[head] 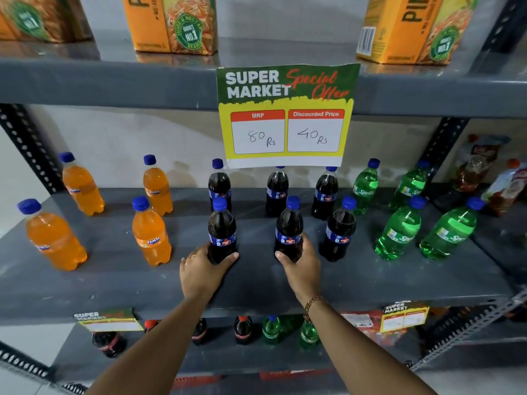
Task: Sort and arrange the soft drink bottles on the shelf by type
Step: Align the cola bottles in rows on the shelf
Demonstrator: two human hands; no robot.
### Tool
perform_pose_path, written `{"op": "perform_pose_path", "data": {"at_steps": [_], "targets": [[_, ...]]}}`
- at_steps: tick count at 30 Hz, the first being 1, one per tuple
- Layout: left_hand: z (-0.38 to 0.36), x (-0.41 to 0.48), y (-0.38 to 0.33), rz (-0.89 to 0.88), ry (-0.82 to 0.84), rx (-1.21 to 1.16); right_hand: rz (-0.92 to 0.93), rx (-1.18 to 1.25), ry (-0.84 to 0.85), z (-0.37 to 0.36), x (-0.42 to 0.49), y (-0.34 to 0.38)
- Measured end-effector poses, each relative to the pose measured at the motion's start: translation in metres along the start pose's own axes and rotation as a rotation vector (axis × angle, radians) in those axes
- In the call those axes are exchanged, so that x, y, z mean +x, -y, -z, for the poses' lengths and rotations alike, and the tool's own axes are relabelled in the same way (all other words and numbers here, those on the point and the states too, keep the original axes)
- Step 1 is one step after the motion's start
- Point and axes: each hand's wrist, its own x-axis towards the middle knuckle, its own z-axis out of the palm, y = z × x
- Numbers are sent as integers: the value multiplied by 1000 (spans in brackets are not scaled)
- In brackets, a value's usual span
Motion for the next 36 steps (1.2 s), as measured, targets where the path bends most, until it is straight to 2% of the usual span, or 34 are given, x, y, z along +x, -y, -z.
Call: {"op": "perform_pose_path", "data": {"at_steps": [10,16,18,20,22,23,25,27,28,30,32,36], "targets": [[-5,0,5,-52,-54,40,-21,7,-1,0,2,-7],[-5,-2,6,-79,-50,48,48,7,-2,0,-2,-6],[-5,-5,5,-75,-111,-26,94,10,-75,5,-8,-9],[-6,-16,-2,-100,-254,-70,168,-11,-214,16,-14,-15],[-14,-33,-15,-326,-349,-42,237,-65,-426,35,-12,-24],[-22,-44,-26,-458,-328,-45,226,-77,-543,48,-6,-29],[-43,-62,-47,-651,-149,-45,109,-53,-725,74,11,-35],[-62,-73,-76,-682,127,-21,-13,-51,-788,100,28,-40],[-75,-76,-91,-637,246,-54,-61,-67,-781,114,36,-44],[-94,-75,-120,-419,409,-196,-112,-94,-673,136,51,-51],[-109,-68,-138,-257,437,-330,-119,-110,-543,150,62,-59],[-126,-51,-149,-190,409,-375,-112,-131,-504,158,67,-67]]}}
